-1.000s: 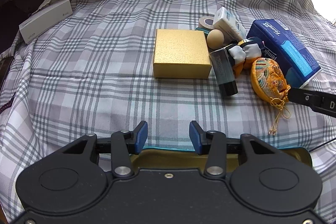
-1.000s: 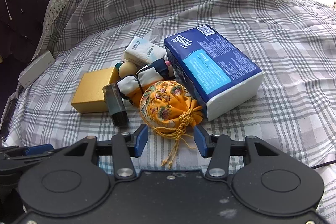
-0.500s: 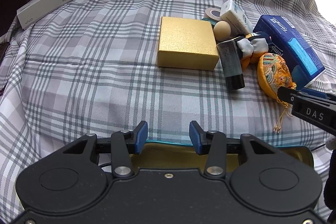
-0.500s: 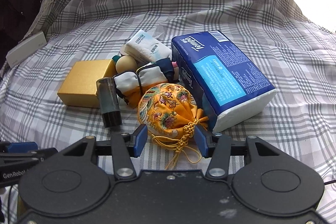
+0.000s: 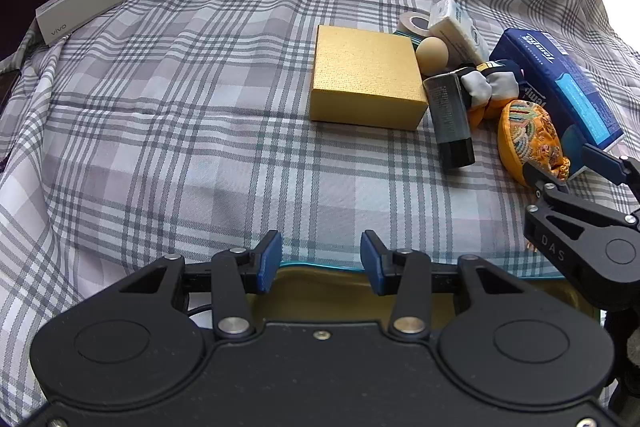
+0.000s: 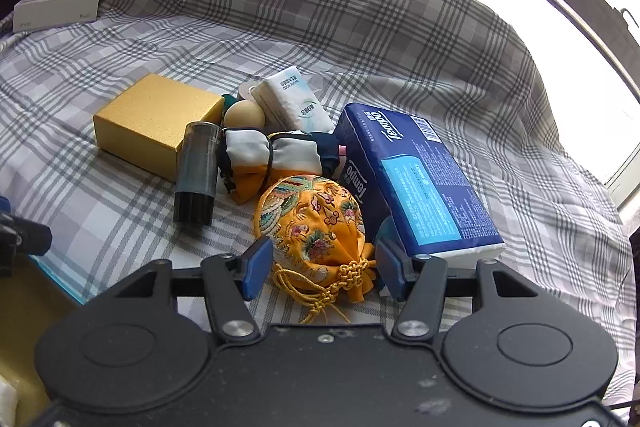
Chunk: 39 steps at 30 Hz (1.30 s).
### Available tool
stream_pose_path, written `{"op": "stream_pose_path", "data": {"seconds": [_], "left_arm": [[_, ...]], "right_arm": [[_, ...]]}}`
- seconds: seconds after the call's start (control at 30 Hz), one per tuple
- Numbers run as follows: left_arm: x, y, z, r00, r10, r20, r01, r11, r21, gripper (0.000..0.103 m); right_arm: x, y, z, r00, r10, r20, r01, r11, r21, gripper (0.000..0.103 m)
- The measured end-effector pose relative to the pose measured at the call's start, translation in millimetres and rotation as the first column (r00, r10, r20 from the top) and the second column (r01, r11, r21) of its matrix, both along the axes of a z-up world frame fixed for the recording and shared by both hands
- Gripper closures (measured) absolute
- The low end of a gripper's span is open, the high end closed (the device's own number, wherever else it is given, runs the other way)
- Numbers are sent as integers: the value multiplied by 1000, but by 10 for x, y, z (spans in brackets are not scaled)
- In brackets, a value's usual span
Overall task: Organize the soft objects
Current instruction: 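Grasp the orange embroidered pouch with the right gripper and lift it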
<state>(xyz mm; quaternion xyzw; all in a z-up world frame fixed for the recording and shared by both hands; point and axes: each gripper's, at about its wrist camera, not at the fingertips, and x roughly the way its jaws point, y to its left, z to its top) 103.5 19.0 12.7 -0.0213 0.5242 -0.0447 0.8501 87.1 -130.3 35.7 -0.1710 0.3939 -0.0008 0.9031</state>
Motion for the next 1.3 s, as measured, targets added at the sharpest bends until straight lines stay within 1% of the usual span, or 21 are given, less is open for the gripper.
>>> {"op": "stream_pose_path", "data": {"seconds": [0.2, 0.4, 0.53, 0.57, 0.73, 0.8, 0.9, 1.0, 1.1, 1.23, 1.3], "left_arm": [[6, 5, 5, 1000, 5, -3, -5, 1000, -5, 59], [11, 5, 2, 1000, 7, -5, -8, 1000, -6, 59], [12, 1, 5, 1000, 8, -7, -8, 1000, -1, 59], [13, 0, 8, 1000, 9, -8, -9, 1000, 2, 59], [22, -15, 34, 1000, 14, -13, -14, 1000, 9, 59], [28, -38, 51, 1000, 11, -13, -11, 1000, 17, 59], [45, -88, 89, 1000, 3, -16, -3, 1000, 17, 59], [79, -146, 130, 1000, -4, -16, 4, 1000, 18, 59], [133, -213, 168, 1000, -10, -26, 10, 1000, 5, 59], [211, -337, 224, 1000, -15, -26, 15, 1000, -1, 59], [260, -396, 250, 1000, -16, -24, 15, 1000, -7, 59]], "right_arm": [[10, 56, -99, 998, 48, -31, -49, 998, -47, 48], [69, 102, -246, 996, 80, -29, -83, 985, -151, 48], [102, 103, -294, 995, 97, -29, -100, 982, -160, 50], [113, 95, -295, 994, 101, -32, -105, 983, -151, 53], [217, -35, -201, 996, 76, -49, -77, 996, -33, 58], [224, -104, -139, 997, 53, -62, -51, 998, 41, 59], [233, -253, -43, 996, 27, -88, -12, 985, 171, 59], [216, -427, 59, 994, 11, -113, 25, 950, 310, 60], [190, -573, 172, 994, 4, -108, 41, 908, 417, 59], [186, -735, 357, 998, -11, -67, 44, 853, 520, 59], [202, -807, 450, 999, -22, -40, 40, 838, 545, 59]]}}
